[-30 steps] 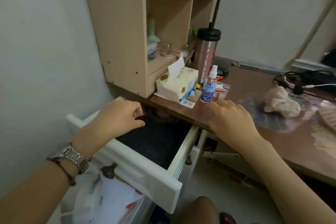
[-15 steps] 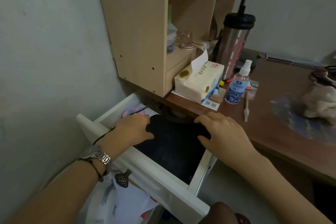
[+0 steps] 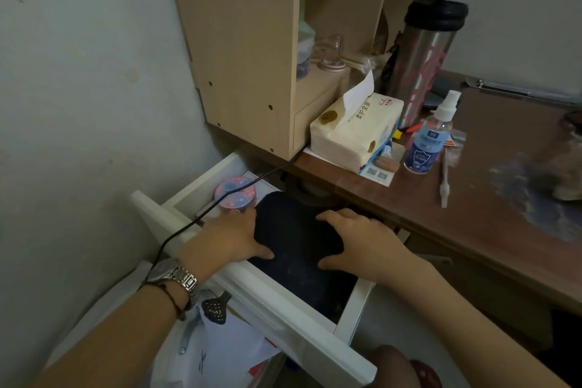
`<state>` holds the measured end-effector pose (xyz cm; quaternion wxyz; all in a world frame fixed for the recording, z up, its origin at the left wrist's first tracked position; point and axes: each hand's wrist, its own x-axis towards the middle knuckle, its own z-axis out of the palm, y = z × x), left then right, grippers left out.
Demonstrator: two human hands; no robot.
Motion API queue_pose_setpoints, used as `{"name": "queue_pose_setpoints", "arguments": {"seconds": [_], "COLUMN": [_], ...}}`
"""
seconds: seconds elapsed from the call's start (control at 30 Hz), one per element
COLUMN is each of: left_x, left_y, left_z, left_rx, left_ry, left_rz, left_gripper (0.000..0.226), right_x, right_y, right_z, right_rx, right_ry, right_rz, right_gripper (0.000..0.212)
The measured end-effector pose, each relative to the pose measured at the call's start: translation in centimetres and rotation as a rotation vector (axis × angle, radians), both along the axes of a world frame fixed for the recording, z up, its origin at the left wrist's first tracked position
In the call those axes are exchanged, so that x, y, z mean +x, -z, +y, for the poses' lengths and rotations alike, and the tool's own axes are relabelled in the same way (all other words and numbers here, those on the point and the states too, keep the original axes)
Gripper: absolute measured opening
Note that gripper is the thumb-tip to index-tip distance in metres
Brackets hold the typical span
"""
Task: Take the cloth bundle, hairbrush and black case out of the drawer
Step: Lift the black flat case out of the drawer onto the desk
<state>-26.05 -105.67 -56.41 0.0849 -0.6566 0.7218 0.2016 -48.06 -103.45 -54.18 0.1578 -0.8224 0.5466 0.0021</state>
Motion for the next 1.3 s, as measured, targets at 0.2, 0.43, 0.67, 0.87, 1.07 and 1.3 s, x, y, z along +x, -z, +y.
{"name": "queue_pose_setpoints", "arguments": {"seconds": [0.2, 0.43, 0.67, 0.87, 1.07, 1.3], "left_x": [0.0, 0.2, 0.6, 0.7, 1.0, 1.3], "left_y": [0.1, 0.2, -0.2, -0.3, -0.4, -0.7], "left_z": [0.0, -0.1, 0.0, 0.0, -0.1, -0.3], "left_rx": [0.004, 0.018, 0.053, 0.043, 0.009, -0.026], "left_ry": [0.004, -0.015, -0.041, -0.059, -0.075, -0.076], "left_rz": [0.010, 0.049, 0.170, 0.236, 0.252, 0.375], "left_gripper": [0.085, 0.086, 0.078, 0.066, 0.067, 0.084], "right_x": [-0.5, -1.1, -1.5, -1.9, -2.1, -2.5], "right_y": [1.1, 1.5, 1.8, 2.2, 2.3, 2.4], "right_z": [-0.7, -1.2, -1.8, -1.7, -1.8, -1.9], "right_rx": [0.184, 0.210, 0.227, 0.156, 0.163, 0.164], "right_ry": [-0.002, -0.002, 0.014, 0.003, -0.011, -0.020], "right_rz": [0.058, 0.043, 0.021, 0.038, -0.009, -0.035], "right_gripper": [0.100, 0.103, 0.107, 0.105, 0.107, 0.112]}}
